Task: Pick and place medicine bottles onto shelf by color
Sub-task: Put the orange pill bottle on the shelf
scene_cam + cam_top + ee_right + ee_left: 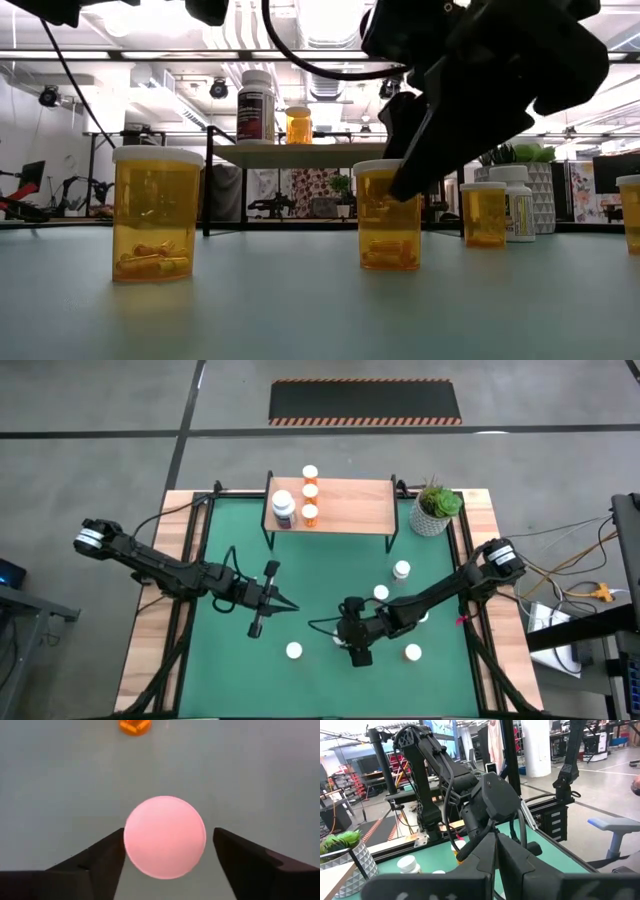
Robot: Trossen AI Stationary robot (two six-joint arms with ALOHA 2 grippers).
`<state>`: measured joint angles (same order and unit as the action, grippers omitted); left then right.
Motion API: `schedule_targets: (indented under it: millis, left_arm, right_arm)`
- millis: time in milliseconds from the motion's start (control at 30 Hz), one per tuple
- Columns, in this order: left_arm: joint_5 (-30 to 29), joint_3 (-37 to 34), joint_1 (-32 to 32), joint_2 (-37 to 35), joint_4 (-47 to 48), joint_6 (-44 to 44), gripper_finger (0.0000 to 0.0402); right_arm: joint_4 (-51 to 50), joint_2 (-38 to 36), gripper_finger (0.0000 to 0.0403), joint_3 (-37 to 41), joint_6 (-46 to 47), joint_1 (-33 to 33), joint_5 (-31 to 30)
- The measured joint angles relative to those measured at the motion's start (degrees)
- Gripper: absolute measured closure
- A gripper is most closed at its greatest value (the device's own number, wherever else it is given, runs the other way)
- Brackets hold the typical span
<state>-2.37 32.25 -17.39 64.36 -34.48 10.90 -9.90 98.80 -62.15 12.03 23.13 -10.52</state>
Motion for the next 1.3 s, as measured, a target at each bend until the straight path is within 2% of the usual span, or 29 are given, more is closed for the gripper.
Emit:
schedule_targets:
  millis: [200,333,567,800,1033,1300]
  left_arm:
    - [0.0,0.0,0.0,0.0,0.0,1.7,0.0402]
    - [-0.1,0.0,0.0,-0.7,-0.1,4.8,0.0402]
    - [-4.0,-0.2,0.0,-4.0,1.3,10.6,0.0402]
    - [-4.5,-0.7,0.0,-8.3,8.2,12.4,0.0402]
    - [-5.3,-1.9,0.0,-10.2,9.5,13.2,0.0402]
    - [-11.9,-2.9,0.1,-16.8,10.0,19.4,0.0402]
  right_arm:
    - [0.0,0.0,0.0186,-0.3,0.2,0.0,0.0]
    - [-0.7,-0.5,0.0209,-1.0,0.7,-0.1,0.4]
    - [-9.4,-3.1,0.0192,-7.7,0.4,-1.5,0.4]
    - [-20.8,-7.4,0.0188,-15.2,-7.7,-5.6,0.5]
    - [-27.5,-13.8,0.0203,-21.9,-12.7,-14.8,0.0]
    - [-30.2,-17.7,0.0199,-24.4,-8.8,-27.3,-0.1]
